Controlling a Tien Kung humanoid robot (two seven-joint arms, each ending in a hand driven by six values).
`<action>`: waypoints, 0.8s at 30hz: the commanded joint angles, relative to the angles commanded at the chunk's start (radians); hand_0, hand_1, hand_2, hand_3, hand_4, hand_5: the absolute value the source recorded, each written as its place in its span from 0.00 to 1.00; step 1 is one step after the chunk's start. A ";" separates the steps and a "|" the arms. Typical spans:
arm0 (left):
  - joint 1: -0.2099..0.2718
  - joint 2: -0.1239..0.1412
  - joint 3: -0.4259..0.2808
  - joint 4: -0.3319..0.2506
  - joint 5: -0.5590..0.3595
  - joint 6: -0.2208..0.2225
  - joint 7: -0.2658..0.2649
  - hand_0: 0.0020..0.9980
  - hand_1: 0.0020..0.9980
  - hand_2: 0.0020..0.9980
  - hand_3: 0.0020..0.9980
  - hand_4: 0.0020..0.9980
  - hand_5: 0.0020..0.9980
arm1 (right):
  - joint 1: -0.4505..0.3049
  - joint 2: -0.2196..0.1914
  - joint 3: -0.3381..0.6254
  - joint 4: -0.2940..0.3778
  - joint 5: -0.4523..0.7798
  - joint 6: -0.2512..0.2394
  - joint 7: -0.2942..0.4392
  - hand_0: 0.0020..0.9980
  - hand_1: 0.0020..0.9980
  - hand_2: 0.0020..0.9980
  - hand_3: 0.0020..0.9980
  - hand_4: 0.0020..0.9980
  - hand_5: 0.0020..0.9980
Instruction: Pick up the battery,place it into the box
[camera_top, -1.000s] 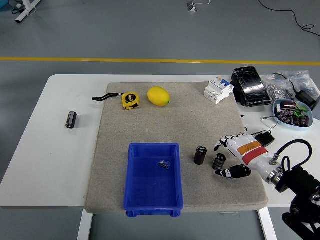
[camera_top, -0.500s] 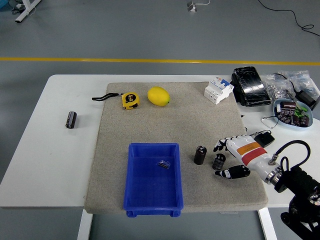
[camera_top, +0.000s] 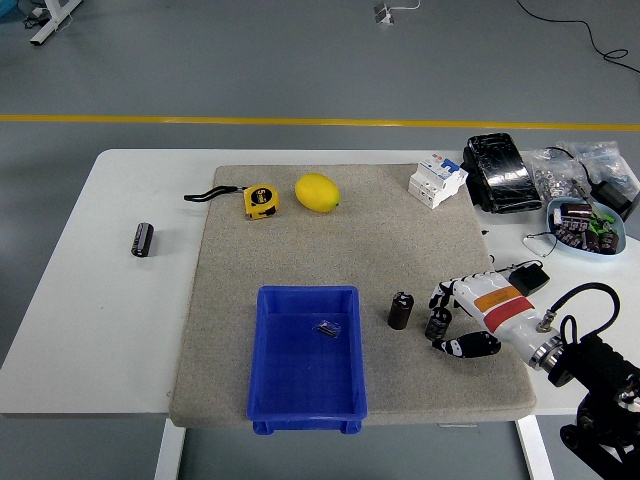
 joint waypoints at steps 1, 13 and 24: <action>0.000 0.000 0.000 0.000 0.001 0.000 0.000 0.69 0.65 0.68 0.62 0.63 0.68 | 0.001 0.001 -0.001 0.000 0.002 -0.001 0.000 0.30 0.42 0.48 0.52 0.92 0.25; -0.001 -0.001 0.002 -0.001 -0.001 0.000 -0.002 0.69 0.64 0.68 0.62 0.62 0.68 | 0.009 0.008 -0.013 -0.018 0.013 -0.008 0.003 0.28 0.39 0.47 0.48 0.91 0.24; 0.001 -0.001 0.001 -0.002 0.006 -0.006 -0.002 0.69 0.64 0.68 0.62 0.62 0.68 | 0.010 0.010 -0.019 -0.030 0.022 -0.008 0.005 0.26 0.38 0.46 0.48 0.89 0.24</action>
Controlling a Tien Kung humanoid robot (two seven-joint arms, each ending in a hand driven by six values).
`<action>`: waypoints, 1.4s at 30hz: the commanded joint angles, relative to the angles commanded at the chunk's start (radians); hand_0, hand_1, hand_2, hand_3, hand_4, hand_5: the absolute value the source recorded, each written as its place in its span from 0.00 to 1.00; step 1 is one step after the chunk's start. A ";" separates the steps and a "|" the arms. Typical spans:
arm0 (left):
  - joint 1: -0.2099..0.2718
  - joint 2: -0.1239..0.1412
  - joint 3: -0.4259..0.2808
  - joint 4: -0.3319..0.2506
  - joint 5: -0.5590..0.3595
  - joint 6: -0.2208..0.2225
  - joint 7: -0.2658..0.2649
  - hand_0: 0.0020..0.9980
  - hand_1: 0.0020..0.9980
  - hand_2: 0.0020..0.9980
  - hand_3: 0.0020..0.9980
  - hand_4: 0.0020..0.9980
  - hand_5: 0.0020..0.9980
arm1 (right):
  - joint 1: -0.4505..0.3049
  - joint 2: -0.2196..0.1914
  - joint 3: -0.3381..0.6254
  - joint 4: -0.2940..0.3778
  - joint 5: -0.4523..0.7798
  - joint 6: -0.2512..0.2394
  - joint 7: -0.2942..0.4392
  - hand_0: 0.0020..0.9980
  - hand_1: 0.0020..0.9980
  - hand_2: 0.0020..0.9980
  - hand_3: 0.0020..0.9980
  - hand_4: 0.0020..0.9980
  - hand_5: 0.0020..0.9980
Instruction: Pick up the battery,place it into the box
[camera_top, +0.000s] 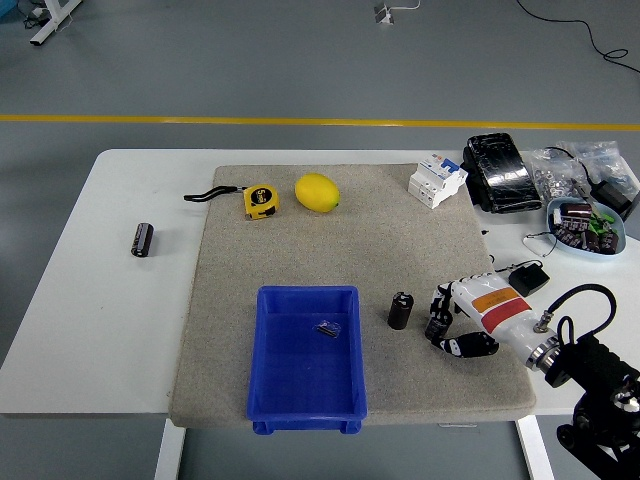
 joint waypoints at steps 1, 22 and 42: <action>0.000 0.000 0.000 0.000 0.001 -0.001 0.000 0.69 0.64 0.69 0.62 0.63 0.68 | 0.000 0.000 -0.001 -0.001 0.001 0.000 0.000 0.25 0.36 0.45 0.48 0.88 0.23; 0.001 0.001 -0.006 -0.002 0.020 -0.009 -0.001 0.69 0.64 0.69 0.62 0.63 0.68 | 0.005 0.000 -0.005 0.004 0.011 -0.003 0.004 0.21 0.34 0.44 0.47 0.85 0.24; -0.006 0.003 0.000 -0.001 0.015 -0.010 -0.004 0.68 0.64 0.68 0.62 0.63 0.68 | 0.010 -0.006 0.005 0.012 0.019 0.002 0.008 0.17 0.31 0.43 0.47 0.84 0.24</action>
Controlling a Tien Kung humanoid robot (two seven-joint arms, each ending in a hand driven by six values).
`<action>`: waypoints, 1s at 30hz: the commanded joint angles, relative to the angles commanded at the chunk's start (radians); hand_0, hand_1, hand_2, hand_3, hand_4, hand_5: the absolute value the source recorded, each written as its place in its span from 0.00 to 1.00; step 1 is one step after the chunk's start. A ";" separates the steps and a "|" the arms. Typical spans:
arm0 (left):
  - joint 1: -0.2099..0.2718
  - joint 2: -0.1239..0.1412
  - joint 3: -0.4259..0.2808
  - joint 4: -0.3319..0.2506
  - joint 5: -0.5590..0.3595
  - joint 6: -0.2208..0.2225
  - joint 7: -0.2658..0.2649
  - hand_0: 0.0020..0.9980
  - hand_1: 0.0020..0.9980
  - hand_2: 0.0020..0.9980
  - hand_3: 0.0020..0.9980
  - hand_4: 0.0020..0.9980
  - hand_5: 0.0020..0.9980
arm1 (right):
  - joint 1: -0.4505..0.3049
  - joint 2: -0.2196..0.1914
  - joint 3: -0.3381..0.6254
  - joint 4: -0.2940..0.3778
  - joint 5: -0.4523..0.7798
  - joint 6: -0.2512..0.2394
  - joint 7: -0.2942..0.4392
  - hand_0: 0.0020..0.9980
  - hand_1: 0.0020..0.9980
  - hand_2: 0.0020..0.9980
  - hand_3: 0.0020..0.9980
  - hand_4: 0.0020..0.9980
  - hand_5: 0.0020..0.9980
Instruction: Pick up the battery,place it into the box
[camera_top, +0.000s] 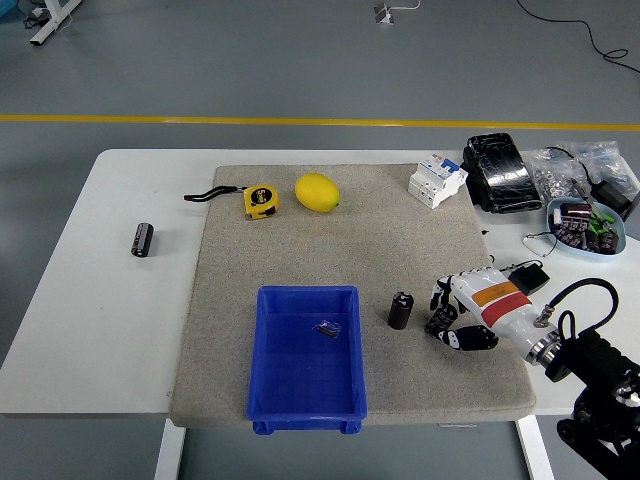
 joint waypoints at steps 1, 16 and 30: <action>0.000 0.000 -0.001 0.000 0.001 0.000 0.000 0.68 0.64 0.68 0.62 0.63 0.68 | 0.000 0.000 0.000 0.000 0.001 0.000 0.001 0.17 0.30 0.42 0.47 0.83 0.24; -0.003 0.001 0.000 0.000 0.003 -0.002 0.000 0.69 0.64 0.68 0.62 0.63 0.68 | 0.002 0.002 -0.008 0.010 0.018 -0.003 0.013 0.15 0.31 0.42 0.46 0.83 0.22; -0.004 0.001 -0.002 0.000 0.008 -0.004 0.001 0.69 0.64 0.68 0.62 0.63 0.68 | 0.005 0.008 -0.015 -0.019 0.034 -0.002 0.017 0.15 0.30 0.41 0.46 0.83 0.21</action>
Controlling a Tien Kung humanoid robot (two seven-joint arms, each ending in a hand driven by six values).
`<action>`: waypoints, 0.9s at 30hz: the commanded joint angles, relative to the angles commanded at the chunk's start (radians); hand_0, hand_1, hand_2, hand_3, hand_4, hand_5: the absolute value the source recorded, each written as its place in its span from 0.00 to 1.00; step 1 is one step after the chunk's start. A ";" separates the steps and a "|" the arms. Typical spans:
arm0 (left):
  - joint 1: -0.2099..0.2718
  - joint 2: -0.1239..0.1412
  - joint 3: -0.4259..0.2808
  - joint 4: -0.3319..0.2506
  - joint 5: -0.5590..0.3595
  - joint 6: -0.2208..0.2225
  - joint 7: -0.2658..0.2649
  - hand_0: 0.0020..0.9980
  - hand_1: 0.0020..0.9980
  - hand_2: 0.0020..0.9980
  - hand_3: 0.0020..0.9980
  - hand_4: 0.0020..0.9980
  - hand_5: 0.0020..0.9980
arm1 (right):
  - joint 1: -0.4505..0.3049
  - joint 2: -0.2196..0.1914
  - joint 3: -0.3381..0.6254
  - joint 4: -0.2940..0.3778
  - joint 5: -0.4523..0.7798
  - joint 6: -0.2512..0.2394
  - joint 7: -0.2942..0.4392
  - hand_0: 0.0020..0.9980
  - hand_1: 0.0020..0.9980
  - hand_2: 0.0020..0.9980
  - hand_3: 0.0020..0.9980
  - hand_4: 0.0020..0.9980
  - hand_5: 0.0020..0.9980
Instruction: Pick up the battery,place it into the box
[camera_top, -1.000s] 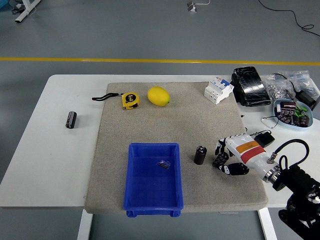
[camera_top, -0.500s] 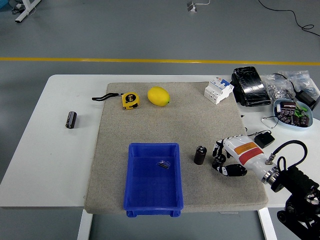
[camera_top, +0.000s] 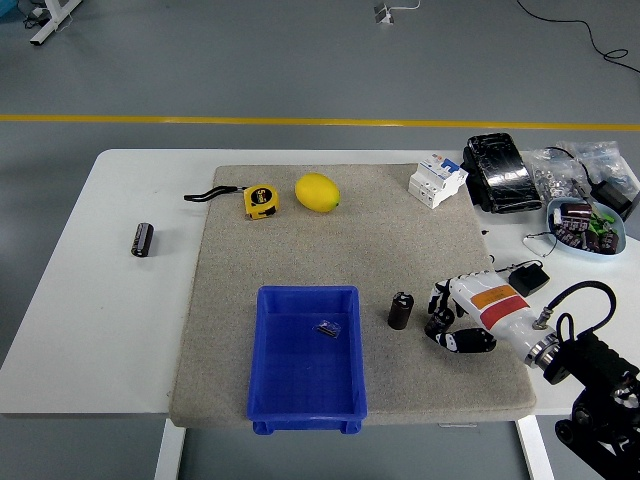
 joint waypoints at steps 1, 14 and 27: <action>0.000 0.000 0.000 0.000 0.001 0.000 0.000 0.69 0.64 0.68 0.62 0.63 0.68 | 0.000 0.000 -0.001 0.002 -0.001 -0.001 0.000 0.16 0.30 0.41 0.46 0.83 0.17; -0.001 0.001 -0.003 -0.001 0.006 -0.002 0.002 0.69 0.64 0.68 0.62 0.63 0.68 | 0.007 -0.003 -0.007 0.016 -0.008 0.029 -0.006 0.24 0.39 0.47 0.49 0.80 0.16; 0.000 0.003 -0.013 -0.001 0.025 -0.006 0.007 0.69 0.64 0.68 0.62 0.63 0.68 | 0.012 -0.009 -0.008 0.037 -0.027 0.071 -0.015 0.32 0.42 0.51 0.53 0.85 0.15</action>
